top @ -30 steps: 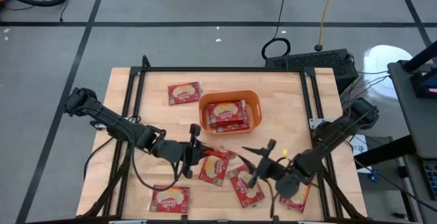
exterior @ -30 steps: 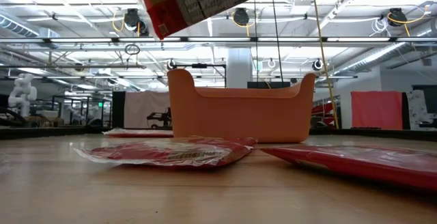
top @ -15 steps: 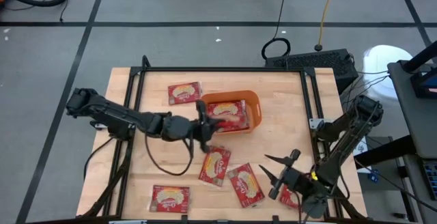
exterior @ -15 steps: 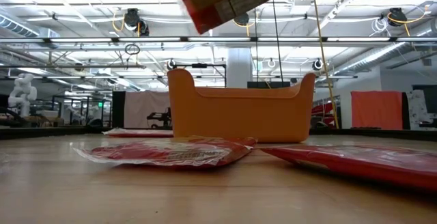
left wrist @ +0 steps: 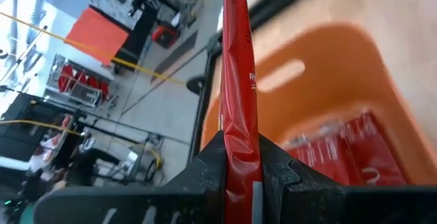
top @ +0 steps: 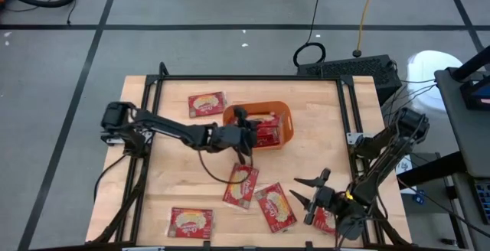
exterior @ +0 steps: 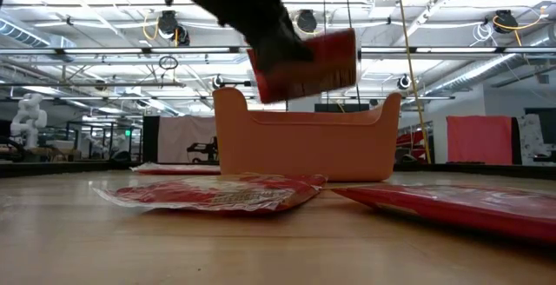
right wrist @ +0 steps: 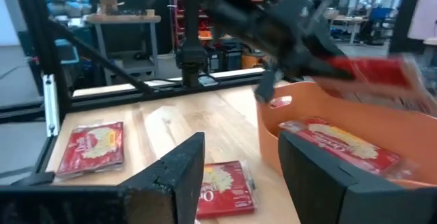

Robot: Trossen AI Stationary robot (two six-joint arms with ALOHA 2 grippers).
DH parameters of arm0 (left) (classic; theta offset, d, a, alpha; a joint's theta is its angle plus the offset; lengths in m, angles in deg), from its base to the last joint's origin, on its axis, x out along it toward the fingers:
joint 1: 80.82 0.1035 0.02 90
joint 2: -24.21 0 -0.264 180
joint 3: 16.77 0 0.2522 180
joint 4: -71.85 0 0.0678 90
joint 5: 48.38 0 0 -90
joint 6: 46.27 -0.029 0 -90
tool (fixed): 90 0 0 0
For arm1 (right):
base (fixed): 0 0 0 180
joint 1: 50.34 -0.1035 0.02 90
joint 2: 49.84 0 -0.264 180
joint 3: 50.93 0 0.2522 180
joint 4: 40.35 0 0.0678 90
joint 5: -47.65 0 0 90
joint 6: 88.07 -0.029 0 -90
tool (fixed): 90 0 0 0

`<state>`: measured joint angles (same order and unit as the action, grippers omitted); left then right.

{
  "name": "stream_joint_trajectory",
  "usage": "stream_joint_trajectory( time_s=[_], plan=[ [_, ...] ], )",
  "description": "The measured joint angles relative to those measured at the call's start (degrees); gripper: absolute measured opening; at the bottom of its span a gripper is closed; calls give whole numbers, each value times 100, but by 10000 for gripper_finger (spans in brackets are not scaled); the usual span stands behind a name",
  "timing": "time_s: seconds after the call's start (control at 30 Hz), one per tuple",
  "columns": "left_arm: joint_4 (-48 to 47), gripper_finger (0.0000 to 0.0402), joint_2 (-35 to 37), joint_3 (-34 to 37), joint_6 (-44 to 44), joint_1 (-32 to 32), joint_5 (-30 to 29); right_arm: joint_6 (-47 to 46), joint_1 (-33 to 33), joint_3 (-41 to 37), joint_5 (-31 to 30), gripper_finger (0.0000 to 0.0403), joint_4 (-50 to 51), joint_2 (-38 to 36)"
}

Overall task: Sort popcorn bags into baskets
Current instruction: Put the red popcorn bag into the orange bin

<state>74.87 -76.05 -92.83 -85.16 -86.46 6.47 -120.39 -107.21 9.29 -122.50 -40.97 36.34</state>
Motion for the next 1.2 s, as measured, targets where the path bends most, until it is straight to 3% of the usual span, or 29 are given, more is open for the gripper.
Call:
stream_joint_trajectory(
  time_s=[0.2,0.53,0.7,1.2],
  plan=[
    [3,44,-416,0,0,-136,-388,599,0,-3,95,180,-655,177],
    [-197,44,-527,0,333,-178,-715,646,25,-3,95,180,-723,183],
    [-213,45,-527,0,51,-117,-735,664,64,-3,96,180,-723,183],
    [-355,45,-527,0,459,-45,-599,666,66,-3,96,180,-720,183]
  ],
)
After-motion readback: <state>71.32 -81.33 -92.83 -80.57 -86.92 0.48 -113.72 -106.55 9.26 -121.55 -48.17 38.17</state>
